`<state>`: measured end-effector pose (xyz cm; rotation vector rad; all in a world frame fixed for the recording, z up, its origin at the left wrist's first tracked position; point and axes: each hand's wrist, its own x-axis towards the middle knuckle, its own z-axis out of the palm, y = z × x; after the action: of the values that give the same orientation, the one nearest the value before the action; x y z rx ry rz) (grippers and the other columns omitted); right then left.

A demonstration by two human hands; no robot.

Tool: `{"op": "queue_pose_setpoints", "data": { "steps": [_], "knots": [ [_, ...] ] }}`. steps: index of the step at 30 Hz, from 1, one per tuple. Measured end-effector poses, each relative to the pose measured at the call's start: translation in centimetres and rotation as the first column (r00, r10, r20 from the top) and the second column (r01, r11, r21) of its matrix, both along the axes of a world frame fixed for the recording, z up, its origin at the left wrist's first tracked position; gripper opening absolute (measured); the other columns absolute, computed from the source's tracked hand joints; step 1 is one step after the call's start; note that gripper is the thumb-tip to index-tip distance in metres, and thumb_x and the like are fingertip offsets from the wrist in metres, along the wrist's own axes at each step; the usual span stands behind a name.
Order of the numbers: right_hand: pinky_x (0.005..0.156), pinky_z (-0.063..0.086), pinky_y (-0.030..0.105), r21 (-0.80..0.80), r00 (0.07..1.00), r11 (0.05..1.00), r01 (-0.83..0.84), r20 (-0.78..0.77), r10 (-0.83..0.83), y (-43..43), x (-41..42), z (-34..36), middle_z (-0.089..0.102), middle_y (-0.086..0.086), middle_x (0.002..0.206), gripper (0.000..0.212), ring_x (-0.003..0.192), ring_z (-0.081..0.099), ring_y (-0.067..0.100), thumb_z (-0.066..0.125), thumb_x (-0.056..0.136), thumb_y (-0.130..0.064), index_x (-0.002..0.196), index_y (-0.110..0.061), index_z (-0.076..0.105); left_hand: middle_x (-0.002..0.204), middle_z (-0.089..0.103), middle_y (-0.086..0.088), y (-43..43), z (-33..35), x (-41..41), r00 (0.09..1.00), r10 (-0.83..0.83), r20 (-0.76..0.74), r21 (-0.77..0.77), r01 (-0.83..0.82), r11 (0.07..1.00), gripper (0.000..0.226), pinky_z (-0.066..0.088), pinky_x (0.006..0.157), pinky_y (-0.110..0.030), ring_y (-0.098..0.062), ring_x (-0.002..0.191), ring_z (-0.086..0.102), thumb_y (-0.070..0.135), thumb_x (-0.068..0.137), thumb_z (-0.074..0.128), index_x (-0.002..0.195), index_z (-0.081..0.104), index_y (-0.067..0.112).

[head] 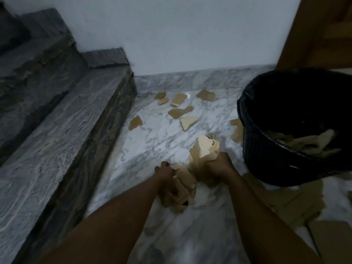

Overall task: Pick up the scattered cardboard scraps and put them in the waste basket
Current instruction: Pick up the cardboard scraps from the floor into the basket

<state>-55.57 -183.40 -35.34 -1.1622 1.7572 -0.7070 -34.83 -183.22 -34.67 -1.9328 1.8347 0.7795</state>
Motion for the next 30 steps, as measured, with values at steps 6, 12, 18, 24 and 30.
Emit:
{"op": "queue_pose_setpoints", "data": {
  "steps": [6,12,18,24,30],
  "knots": [
    [0.062,0.045,0.032,0.000,0.988,0.998,0.059,-0.144,-0.058,2.5,-0.7,2.8,0.070,0.016,0.095,0.026,0.086,0.067,0.031,0.070,0.079,-0.011,0.101,0.003,0.067,0.141,0.036,-0.013,-0.9,0.0,-0.2,0.998,-0.065,0.007,-0.050,0.065,0.997,0.089,0.041,0.104,-0.044,-0.037,0.128,0.037,0.055,0.065,0.084,0.136,0.048,0.014],
    [0.062,0.040,0.031,-0.022,0.934,0.992,-0.122,-0.340,0.108,0.8,1.1,8.8,0.065,0.018,0.095,0.026,0.097,0.066,0.037,0.072,0.083,-0.017,0.100,0.001,0.062,0.112,0.067,-0.012,-2.2,3.1,-0.1,0.972,-0.052,-0.230,-0.120,0.025,0.992,0.065,0.050,0.075,-0.030,-0.025,0.103,0.065,0.042,0.066,0.087,0.115,0.067,0.005],
    [0.076,0.043,0.029,-0.184,0.756,0.943,-0.278,-0.647,0.097,-1.7,-0.2,22.2,0.065,0.018,0.117,0.031,0.109,0.062,0.032,0.061,0.092,-0.020,0.115,0.001,0.064,0.095,0.070,-0.005,-6.1,13.7,-3.0,0.925,-0.137,-0.353,-0.381,-0.008,0.924,0.054,0.048,0.069,-0.030,-0.022,0.088,0.066,0.042,0.061,0.091,0.098,0.072,0.008],
    [0.080,0.047,0.034,-0.331,0.720,0.921,-0.207,-0.689,-0.086,0.0,-8.8,34.7,0.062,0.008,0.097,0.010,0.095,0.058,0.025,0.066,0.090,-0.017,0.082,-0.010,0.066,0.101,0.067,-0.015,-6.9,24.9,-11.2,0.797,-0.209,-0.566,-0.511,-0.140,0.848,0.053,0.054,0.060,-0.029,-0.028,0.085,0.069,0.040,0.062,0.091,0.094,0.068,0.005],
    [0.106,0.038,0.039,-0.386,0.817,0.915,0.118,-0.486,-0.311,3.6,-17.8,33.8,0.044,0.019,0.146,0.057,0.133,0.044,0.036,0.057,0.097,-0.026,0.146,-0.003,0.039,0.127,0.053,-0.019,-4.4,27.5,-20.6,0.691,-0.207,-0.693,-0.469,-0.214,0.857,0.071,0.059,0.079,-0.036,-0.032,0.100,0.063,0.042,0.067,0.082,0.121,0.058,0.003]
  ]
}}
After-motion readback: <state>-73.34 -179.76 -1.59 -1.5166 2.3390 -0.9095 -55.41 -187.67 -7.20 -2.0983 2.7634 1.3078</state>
